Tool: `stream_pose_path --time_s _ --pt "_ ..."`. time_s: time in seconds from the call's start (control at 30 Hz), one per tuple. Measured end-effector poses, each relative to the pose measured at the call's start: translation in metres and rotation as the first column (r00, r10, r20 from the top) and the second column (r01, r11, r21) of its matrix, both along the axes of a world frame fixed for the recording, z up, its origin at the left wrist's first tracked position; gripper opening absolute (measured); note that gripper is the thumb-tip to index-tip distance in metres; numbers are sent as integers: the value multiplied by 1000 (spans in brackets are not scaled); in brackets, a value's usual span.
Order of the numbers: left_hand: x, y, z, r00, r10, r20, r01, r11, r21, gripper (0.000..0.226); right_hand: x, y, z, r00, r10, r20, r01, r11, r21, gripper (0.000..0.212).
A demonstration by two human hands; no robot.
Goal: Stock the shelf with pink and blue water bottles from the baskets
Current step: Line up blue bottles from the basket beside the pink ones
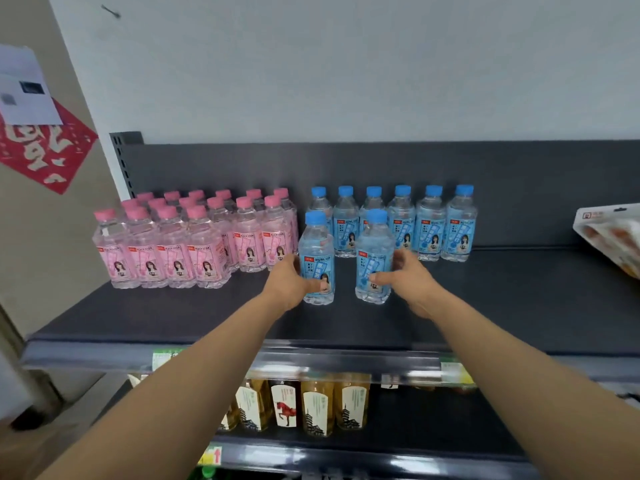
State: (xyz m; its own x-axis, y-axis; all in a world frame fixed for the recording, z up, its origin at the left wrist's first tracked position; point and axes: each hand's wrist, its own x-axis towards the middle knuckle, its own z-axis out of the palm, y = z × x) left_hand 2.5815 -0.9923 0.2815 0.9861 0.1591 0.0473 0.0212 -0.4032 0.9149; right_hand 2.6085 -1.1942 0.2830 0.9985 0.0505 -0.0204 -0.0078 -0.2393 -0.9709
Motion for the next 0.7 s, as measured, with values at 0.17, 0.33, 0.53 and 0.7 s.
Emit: stream_pose_path --time_s 0.17,0.33,0.53,0.7 --pt "17 12 -8 1000 -3 2 3 1000 17 54 14 13 -13 1000 -21 -11 20 1000 -22 63" --pt "43 19 -22 1000 9 -3 -9 1000 26 52 34 28 -23 997 -50 57 57 991 -125 56" --pt "72 21 -34 998 57 -18 -53 988 148 49 64 45 -35 983 -104 149 164 861 -481 27" --pt "85 20 -37 995 100 2 -97 967 234 44 73 62 -37 967 -181 181 256 694 -673 44"
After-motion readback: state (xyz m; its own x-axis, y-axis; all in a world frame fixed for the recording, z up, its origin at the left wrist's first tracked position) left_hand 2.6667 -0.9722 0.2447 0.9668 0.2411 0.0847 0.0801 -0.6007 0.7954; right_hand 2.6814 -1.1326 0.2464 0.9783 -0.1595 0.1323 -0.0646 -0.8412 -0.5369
